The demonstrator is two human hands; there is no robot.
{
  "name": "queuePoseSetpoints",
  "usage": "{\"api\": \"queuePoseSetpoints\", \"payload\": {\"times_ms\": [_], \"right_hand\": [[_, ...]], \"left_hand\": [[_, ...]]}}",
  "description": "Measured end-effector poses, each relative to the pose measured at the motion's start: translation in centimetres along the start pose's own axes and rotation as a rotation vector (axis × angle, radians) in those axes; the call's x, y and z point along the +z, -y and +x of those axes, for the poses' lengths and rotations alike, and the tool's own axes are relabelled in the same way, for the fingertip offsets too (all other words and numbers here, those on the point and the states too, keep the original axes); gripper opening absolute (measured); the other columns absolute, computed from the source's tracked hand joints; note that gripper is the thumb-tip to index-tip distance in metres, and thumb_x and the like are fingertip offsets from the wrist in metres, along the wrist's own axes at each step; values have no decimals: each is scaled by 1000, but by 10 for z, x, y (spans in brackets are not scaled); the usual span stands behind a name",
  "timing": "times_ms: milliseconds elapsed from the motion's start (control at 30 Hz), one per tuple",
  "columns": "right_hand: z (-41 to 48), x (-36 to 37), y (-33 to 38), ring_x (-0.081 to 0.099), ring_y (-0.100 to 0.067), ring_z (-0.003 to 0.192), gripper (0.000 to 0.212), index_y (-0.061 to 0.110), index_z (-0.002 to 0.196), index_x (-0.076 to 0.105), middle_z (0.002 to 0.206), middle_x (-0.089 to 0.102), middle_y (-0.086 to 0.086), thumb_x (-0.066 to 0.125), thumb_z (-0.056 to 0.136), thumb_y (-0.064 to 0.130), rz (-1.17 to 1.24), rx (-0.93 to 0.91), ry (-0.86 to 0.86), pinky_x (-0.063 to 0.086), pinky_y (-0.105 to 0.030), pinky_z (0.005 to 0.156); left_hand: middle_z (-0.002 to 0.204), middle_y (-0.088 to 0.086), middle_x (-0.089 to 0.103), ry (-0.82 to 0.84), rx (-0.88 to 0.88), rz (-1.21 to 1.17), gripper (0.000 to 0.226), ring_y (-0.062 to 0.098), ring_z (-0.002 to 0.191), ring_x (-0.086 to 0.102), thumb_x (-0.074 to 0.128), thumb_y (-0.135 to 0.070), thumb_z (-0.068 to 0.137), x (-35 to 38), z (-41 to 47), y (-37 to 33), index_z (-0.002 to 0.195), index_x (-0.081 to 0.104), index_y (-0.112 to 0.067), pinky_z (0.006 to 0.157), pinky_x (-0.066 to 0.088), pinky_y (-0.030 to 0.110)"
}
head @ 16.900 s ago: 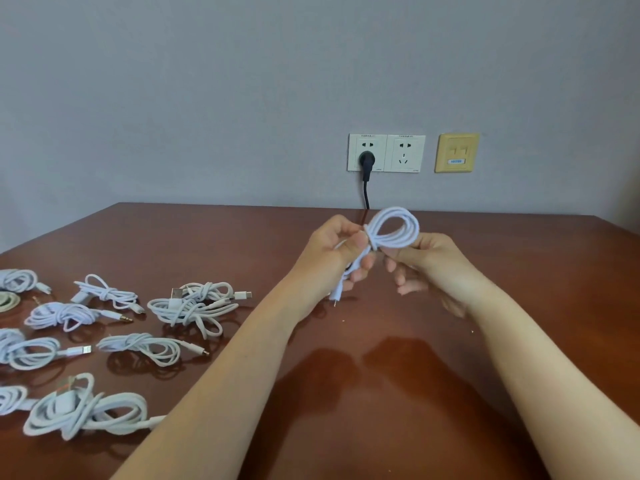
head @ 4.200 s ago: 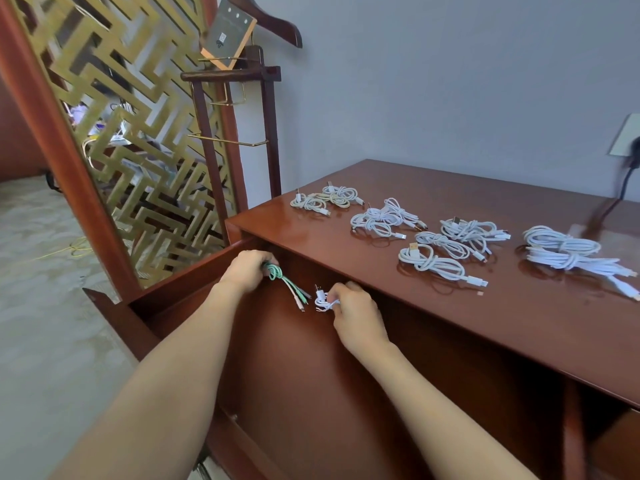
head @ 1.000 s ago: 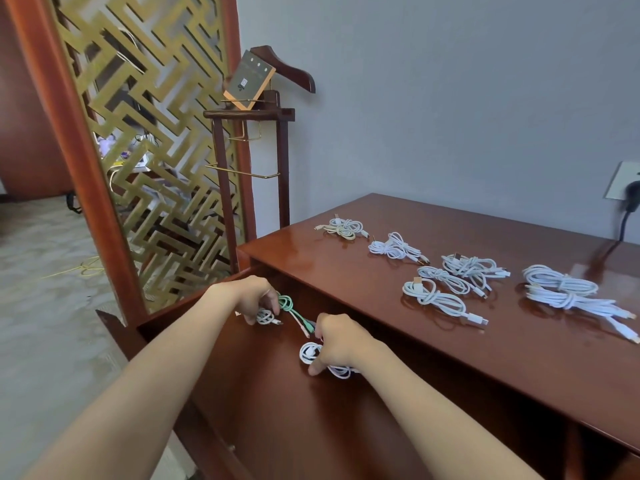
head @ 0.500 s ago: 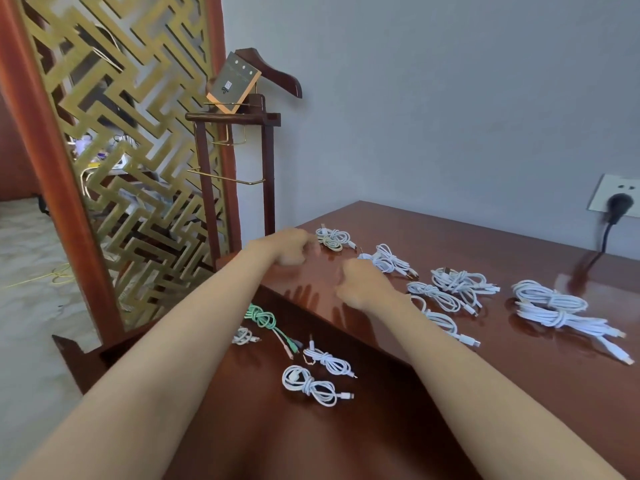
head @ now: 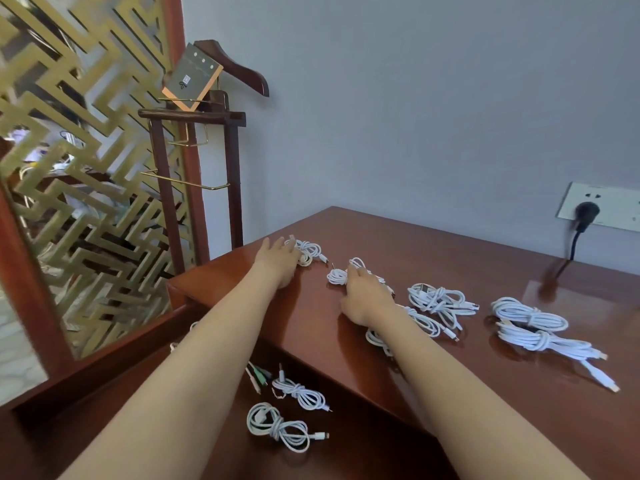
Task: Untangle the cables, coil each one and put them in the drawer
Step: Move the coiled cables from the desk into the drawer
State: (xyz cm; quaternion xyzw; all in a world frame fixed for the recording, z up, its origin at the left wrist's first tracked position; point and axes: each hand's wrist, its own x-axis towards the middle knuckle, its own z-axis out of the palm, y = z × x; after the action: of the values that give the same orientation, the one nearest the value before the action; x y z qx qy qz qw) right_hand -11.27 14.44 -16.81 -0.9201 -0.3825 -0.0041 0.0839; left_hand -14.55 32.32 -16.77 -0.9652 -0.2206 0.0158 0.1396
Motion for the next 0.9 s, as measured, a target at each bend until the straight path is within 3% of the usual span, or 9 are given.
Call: {"api": "queuePoseSetpoints", "payload": {"times_ms": [100, 200, 267, 367, 433, 500, 633, 800, 900], "right_hand": [[4, 1, 2, 31, -34, 130, 47, 2, 135, 33, 144, 30, -15, 41, 95, 24, -77, 4, -38, 31, -44, 103], [8, 2, 4, 31, -32, 130, 44, 2, 133, 38, 142, 31, -15, 36, 98, 27, -154, -3, -85, 29, -43, 104], [10, 2, 4, 34, -31, 128, 42, 2, 133, 35, 140, 34, -15, 39, 97, 24, -158, -24, -116, 32, -40, 101], [13, 3, 1, 47, -32, 119, 34, 4, 125, 36, 131, 47, -13, 44, 95, 17, -128, -32, -120, 39, -38, 92], [13, 5, -1, 52, -33, 114, 30, 5, 121, 37, 124, 54, -13, 44, 94, 15, -128, -31, -132, 41, -37, 88], [13, 5, -2, 54, -34, 112, 27, 4, 119, 39, 121, 57, -14, 44, 94, 13, -130, -36, -149, 41, -36, 87], [15, 1, 0, 56, -34, 107, 25, 3, 116, 42, 116, 60, -15, 47, 92, 6, -123, -40, -159, 43, -34, 82], [16, 1, 1, 57, -34, 105, 23, 4, 114, 44, 113, 61, -15, 46, 91, 4, -125, -47, -174, 42, -33, 78], [13, -1, 1, 56, -33, 107, 17, 6, 106, 53, 113, 61, -15, 45, 91, 3, -101, -50, -164, 42, -31, 78]], "left_hand": [[158, 4, 12, -25, 56, 27, 61, 22, 146, 7, 56, -6, 89, 4, 8, 3, 144, 29, -15, 115, 6, 48], [145, 6, 39, -21, 75, -38, 39, 22, 139, 25, 52, 4, 85, 5, 10, 2, 121, 47, -12, 114, 11, 47], [136, 9, 47, -48, 67, -89, 35, 24, 132, 35, 50, 6, 84, 4, 10, 0, 115, 47, -10, 114, 14, 45], [141, 14, 40, -68, 57, -193, 43, 30, 131, 37, 41, 7, 88, 4, 10, -2, 128, 39, -6, 113, 17, 44], [148, 16, 25, -25, 41, -302, 48, 39, 128, 38, 31, 4, 90, 8, 10, 0, 136, 30, -9, 110, 27, 47], [146, 18, 22, -58, 37, -373, 49, 42, 118, 45, 33, 4, 90, 10, 9, 2, 137, 26, -9, 101, 38, 46], [146, 21, 30, -114, -5, -414, 62, 36, 131, 31, 37, 9, 90, 9, 10, 1, 146, 15, -6, 107, 31, 43], [123, 16, 55, -63, -13, -328, 33, 30, 117, 45, 45, -7, 95, -2, 1, 10, 127, 52, -9, 94, 37, 36], [120, 11, 59, 32, 16, -439, 30, 26, 110, 53, 57, -6, 89, -7, -10, 25, 118, 60, -11, 89, 40, 31]]}}
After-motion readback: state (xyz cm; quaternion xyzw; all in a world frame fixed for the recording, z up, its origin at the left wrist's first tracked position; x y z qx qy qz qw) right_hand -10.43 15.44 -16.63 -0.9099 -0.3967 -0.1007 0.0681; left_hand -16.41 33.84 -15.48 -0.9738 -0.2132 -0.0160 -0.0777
